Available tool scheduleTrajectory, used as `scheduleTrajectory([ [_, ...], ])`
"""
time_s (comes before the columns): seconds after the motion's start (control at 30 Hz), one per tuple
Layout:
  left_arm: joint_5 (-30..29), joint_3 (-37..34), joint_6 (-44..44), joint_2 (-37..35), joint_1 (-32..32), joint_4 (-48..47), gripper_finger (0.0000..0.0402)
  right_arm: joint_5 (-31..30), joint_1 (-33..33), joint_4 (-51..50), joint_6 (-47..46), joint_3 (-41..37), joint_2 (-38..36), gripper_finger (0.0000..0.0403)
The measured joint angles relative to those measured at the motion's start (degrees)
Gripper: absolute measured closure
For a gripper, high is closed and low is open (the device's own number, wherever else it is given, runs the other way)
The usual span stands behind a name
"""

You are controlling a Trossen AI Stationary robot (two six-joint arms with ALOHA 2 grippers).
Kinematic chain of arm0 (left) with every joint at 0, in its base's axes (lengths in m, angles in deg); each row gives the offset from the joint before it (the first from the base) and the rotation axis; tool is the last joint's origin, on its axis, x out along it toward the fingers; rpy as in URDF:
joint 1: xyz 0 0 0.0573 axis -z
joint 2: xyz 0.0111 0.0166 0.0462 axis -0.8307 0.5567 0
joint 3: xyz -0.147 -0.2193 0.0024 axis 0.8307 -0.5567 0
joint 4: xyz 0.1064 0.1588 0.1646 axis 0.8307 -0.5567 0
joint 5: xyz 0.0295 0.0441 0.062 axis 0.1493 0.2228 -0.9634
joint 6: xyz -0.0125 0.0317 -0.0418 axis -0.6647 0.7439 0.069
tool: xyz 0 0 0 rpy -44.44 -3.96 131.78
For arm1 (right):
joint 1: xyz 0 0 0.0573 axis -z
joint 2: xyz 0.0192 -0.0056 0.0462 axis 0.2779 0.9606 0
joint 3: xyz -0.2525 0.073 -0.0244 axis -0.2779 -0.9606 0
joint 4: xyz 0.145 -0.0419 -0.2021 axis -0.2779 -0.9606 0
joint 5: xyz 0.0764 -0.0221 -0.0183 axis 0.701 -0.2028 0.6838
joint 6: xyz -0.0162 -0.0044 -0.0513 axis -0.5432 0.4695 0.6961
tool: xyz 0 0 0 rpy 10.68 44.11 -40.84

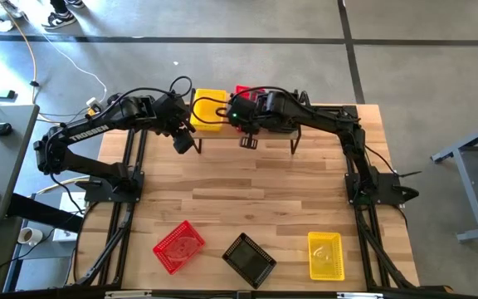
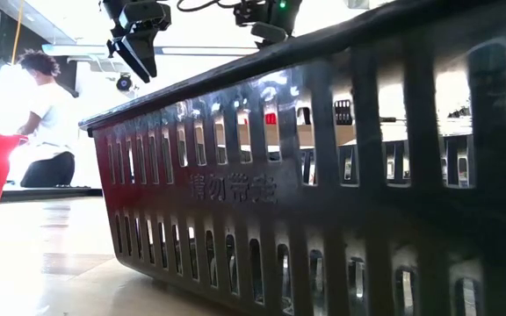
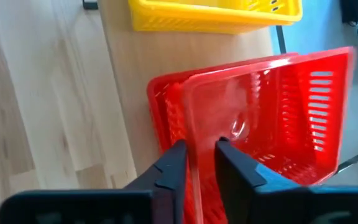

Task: Stack baskets on shelf by color
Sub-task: Stack the top red bin on the red bin on the shelf, then stack the black bin on the stacked black bins on the shelf

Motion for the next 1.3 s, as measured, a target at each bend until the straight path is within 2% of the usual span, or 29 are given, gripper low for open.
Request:
scheduleTrajectory([
  [0.2,0.0,0.0,0.0,0.0,0.0,0.0,0.0216,0.2,0.0,0.7,-2.4,0.8,0.0,0.0293],
  [0.47,0.3,0.0,0.0,0.0,0.0,-0.1,0.0216,2.5,-0.2,-4.4,-12.5,3.7,-1.1,0.0284],
  [0.67,5.9,0.0,1.5,0.0,0.8,-1.1,0.0216,3.1,-0.9,-10.1,-19.6,3.5,-3.0,0.0284],
  [0.87,8.5,0.0,0.8,0.0,5.2,-1.0,0.0216,-0.3,-2.8,-14.4,-24.6,3.5,-3.6,0.0284],
  [1.3,8.5,0.0,-11.8,0.0,16.1,0.7,0.0216,0.8,-8.1,-14.5,-25.6,3.4,-3.6,0.0284],
])
